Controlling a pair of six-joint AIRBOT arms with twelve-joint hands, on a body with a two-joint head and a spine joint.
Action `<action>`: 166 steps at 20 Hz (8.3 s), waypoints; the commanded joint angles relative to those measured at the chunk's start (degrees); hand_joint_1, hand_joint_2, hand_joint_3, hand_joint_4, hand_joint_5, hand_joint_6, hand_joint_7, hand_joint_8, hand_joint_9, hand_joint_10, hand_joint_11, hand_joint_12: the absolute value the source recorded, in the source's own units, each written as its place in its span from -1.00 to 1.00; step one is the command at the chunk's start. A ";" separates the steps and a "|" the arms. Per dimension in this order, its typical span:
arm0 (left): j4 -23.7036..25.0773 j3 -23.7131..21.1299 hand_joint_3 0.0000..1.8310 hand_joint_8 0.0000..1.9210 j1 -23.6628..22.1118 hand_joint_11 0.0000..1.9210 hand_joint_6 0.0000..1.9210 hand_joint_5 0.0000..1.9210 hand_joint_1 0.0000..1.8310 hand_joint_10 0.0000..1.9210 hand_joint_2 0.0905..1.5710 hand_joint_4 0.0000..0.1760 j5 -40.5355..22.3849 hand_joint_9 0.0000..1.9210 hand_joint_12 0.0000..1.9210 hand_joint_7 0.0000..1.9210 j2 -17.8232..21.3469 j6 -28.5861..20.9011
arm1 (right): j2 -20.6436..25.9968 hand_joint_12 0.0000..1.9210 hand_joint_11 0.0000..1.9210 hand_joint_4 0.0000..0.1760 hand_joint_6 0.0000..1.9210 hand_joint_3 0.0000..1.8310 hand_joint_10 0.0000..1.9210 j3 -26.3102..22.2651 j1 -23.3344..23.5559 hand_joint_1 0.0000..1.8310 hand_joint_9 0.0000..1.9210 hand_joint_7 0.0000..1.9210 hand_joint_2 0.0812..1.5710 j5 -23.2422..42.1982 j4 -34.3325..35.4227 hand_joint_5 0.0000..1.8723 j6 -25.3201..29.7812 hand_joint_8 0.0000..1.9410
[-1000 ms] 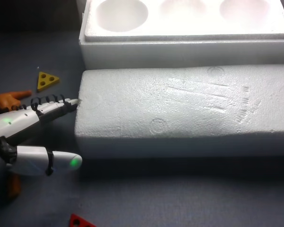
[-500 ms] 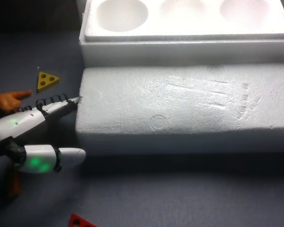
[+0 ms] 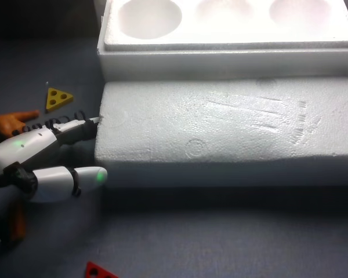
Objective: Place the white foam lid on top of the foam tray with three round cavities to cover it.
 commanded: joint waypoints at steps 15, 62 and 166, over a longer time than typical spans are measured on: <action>4.08 -7.07 -1.00 -1.00 3.95 -1.00 -0.45 -0.96 -0.52 -0.41 0.51 -0.98 -16.53 -1.00 -0.06 -0.73 3.87 -2.61 | 6.26 0.57 -1.00 -1.00 -1.00 -1.00 -0.47 -7.78 -4.77 -0.49 -0.95 -0.78 0.50 15.67 -5.65 -0.83 4.25 -1.00; 11.92 14.75 -1.00 -0.99 -30.22 -1.00 -0.39 -0.91 -0.42 -0.59 0.44 -0.88 3.19 -0.97 0.59 -0.84 -6.30 -2.91 | -0.17 -0.31 -1.00 -1.00 -1.00 -1.00 -0.89 11.25 31.23 -0.27 -1.00 -0.94 0.45 -9.46 -14.34 -0.98 -1.94 -1.00; 0.35 13.60 -1.00 -1.00 -19.24 -1.00 -1.00 -0.94 -0.53 -0.99 0.42 -0.85 -1.01 -0.97 0.07 -1.00 -0.82 0.21 | 6.83 -0.28 -1.00 -1.00 -1.00 -1.00 -1.00 7.53 24.64 -0.39 -1.00 -1.00 0.56 -8.30 -6.56 -1.00 -7.86 -1.00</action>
